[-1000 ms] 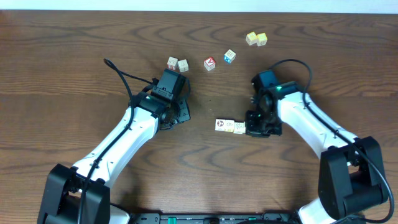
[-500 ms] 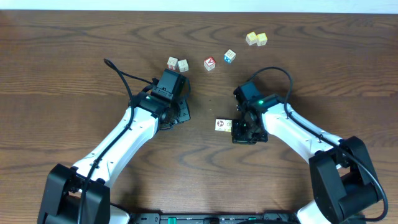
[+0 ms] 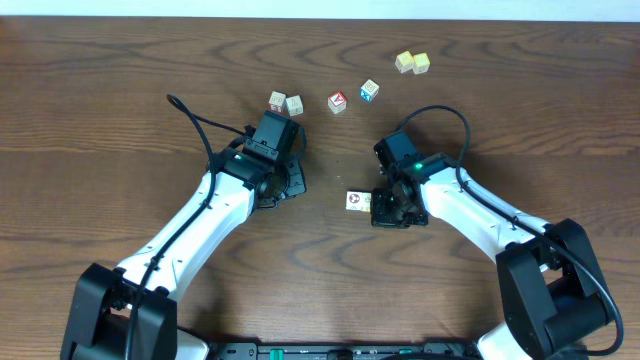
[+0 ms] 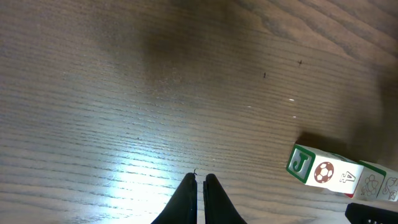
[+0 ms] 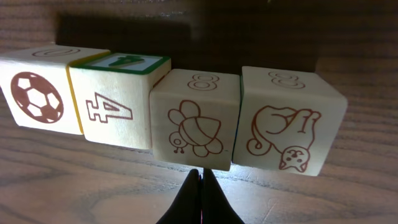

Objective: Lift 4 blocks
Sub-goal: 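Hold the right gripper against the right end of the row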

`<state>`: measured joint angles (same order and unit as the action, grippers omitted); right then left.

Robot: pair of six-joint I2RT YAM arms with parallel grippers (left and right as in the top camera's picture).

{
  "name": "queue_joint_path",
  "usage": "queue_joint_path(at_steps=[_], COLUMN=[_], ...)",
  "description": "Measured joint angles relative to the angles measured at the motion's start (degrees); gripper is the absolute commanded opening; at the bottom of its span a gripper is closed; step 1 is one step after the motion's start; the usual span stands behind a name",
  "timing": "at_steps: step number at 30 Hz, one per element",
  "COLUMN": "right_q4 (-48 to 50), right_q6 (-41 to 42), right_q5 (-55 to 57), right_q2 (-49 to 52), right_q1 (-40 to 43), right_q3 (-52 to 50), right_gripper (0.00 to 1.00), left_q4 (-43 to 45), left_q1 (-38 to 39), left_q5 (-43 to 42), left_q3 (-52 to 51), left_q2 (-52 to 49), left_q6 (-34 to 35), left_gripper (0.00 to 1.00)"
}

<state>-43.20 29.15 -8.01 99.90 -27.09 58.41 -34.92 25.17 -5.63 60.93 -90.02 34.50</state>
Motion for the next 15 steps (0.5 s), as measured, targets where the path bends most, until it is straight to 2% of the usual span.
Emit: queue_joint_path(at_steps=[15], right_q4=[0.74], right_q6=[0.0], right_q5=[1.14], right_q2=[0.0], right_q1=[0.0], right_q3=[0.0], right_gripper=[0.01], left_q4=[0.0], left_q1=[0.0], left_q5=[0.0], left_q3=[0.0], left_q2=[0.0], left_q6=[0.0], left_gripper=[0.07])
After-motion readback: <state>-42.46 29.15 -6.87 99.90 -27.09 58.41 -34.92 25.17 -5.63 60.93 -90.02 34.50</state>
